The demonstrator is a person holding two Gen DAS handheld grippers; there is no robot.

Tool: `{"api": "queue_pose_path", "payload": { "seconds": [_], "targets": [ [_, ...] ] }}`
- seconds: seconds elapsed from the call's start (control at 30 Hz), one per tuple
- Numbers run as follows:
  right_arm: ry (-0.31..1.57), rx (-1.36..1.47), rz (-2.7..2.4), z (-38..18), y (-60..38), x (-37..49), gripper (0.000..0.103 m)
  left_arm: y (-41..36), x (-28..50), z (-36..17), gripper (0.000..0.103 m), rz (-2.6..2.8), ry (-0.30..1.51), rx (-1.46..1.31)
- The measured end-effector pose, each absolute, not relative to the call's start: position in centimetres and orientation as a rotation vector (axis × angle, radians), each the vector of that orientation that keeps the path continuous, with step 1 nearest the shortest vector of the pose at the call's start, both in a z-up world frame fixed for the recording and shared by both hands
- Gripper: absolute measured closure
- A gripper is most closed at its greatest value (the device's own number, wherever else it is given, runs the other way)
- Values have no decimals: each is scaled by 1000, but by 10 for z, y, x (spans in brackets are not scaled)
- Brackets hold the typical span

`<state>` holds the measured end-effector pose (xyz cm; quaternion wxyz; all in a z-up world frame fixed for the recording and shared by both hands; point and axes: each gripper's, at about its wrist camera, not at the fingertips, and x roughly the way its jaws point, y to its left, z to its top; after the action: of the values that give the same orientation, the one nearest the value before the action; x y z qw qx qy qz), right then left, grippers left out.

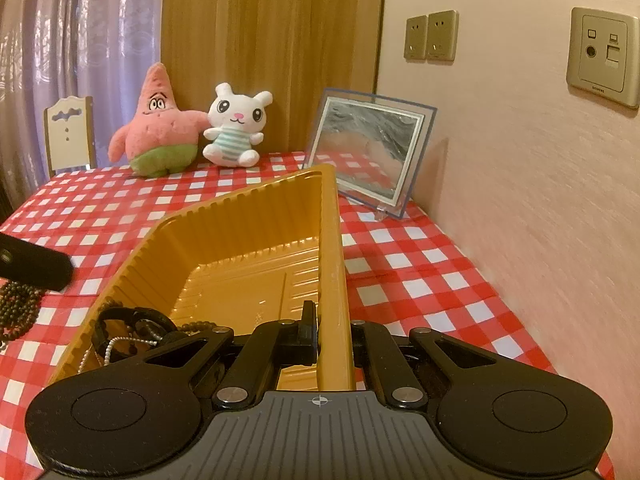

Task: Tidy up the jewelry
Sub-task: 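Carry the wooden bead strand into the orange tray and open the left gripper, then return the left gripper to the remaining bead strands and grasp one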

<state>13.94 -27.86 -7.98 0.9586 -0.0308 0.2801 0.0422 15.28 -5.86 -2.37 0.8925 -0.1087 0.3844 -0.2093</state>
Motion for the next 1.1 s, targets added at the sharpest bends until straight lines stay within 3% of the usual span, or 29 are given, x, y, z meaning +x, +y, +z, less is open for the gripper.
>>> {"api": "queue_pose_path", "payload": {
  "seconds": [0.57,1.1],
  "targets": [
    [568,-66,85,-80,-277,139,99,63,109,-47,85,25,868,-273],
    [573,-80,87,-81,-278,145,99,80,95,-68,85,109,909,-209]
  ]
}}
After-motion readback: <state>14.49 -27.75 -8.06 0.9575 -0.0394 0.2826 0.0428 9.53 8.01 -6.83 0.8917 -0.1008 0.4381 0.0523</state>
